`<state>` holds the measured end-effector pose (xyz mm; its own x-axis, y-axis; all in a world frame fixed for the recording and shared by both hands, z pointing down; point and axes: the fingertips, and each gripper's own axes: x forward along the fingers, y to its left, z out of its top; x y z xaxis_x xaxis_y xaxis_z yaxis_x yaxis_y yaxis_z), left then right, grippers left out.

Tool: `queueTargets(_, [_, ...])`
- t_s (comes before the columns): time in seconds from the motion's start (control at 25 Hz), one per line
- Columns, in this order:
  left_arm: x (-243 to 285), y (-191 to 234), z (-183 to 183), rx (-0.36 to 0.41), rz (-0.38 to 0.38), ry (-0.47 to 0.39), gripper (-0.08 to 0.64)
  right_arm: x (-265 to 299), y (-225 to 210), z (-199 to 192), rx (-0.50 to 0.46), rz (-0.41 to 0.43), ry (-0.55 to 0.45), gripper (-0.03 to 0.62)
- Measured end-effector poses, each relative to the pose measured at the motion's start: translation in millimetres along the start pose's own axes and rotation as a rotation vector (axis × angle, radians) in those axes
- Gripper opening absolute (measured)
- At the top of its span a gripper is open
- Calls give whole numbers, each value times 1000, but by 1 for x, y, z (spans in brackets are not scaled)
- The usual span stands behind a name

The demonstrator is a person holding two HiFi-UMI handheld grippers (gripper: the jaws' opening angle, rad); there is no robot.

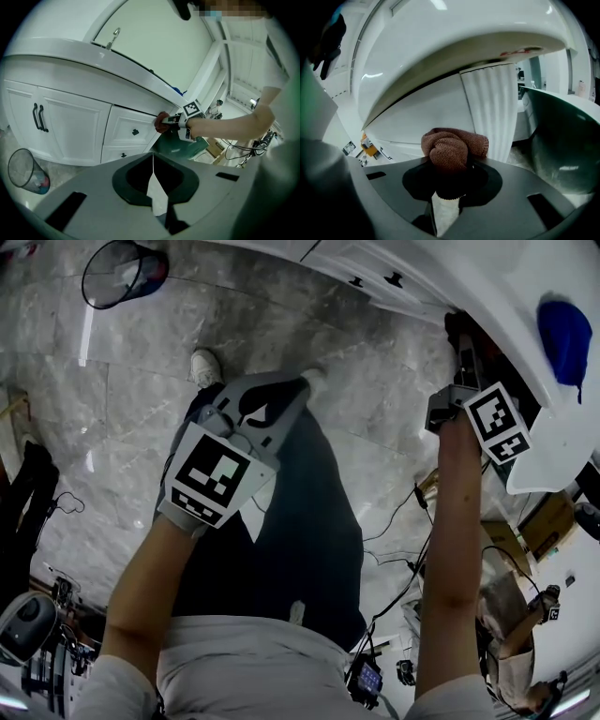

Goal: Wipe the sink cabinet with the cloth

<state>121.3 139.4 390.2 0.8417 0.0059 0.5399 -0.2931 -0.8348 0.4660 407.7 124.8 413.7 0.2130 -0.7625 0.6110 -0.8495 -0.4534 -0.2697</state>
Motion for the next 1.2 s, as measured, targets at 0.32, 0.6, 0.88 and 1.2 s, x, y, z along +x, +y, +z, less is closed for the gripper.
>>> queueTargets(0.32, [-17,30,-3,-47,28,-33,12,27,44,-12,-62,37,39,106])
queueTargets(0.6, [-40,57,-9,-96,76,-63,12,57,93,-26,-72,97,87,106])
queueTargets(0.88, [-63,89,-22,-146,130,-88,12,93,153,-49,-89,194,153,106])
queueTargets(1.2, [-79,106,-43,-233,192,-104,12,135,168,-80,-61,150,217,106])
